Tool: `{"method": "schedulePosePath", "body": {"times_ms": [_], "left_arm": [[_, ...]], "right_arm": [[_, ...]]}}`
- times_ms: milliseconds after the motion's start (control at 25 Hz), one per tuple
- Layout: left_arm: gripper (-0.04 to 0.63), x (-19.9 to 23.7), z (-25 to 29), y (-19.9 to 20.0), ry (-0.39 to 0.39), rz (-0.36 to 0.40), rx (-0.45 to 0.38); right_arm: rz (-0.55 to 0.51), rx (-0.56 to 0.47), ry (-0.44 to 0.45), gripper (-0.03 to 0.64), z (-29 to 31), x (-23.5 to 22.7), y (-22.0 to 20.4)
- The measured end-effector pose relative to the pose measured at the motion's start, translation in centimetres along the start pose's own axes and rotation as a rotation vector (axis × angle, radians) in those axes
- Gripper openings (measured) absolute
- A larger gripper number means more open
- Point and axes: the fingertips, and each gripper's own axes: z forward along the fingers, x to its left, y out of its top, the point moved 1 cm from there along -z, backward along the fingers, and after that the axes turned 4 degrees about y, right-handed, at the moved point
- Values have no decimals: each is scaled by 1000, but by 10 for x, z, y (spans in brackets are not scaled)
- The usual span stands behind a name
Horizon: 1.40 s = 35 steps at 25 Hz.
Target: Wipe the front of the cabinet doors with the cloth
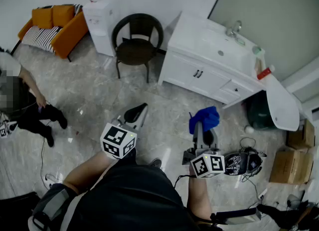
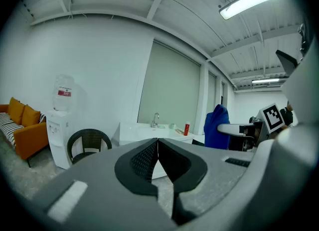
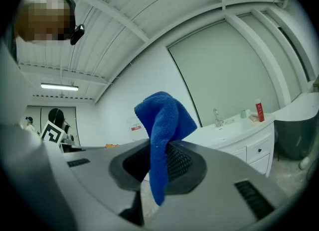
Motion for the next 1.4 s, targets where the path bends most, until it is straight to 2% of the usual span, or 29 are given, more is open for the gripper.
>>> {"method": "schedulePosePath", "body": {"times_ms": [160, 640, 1000, 1160, 1400], "left_arm": [[3, -8, 14, -4, 97, -19, -1], [3, -24, 32, -9, 86, 2, 2], [3, -34, 51, -20, 152, 7, -5], [3, -27, 64, -24, 198, -7, 3], [3, -9, 82, -32, 239, -12, 32]], "right_arm": [[5, 28, 103, 51, 21, -25, -2], [34, 15, 64, 52, 12, -53, -10], [8, 32, 107, 52, 18, -87, -16], [-18, 50, 138, 52, 33, -97, -15], [8, 59, 146, 52, 57, -117, -24]]}}
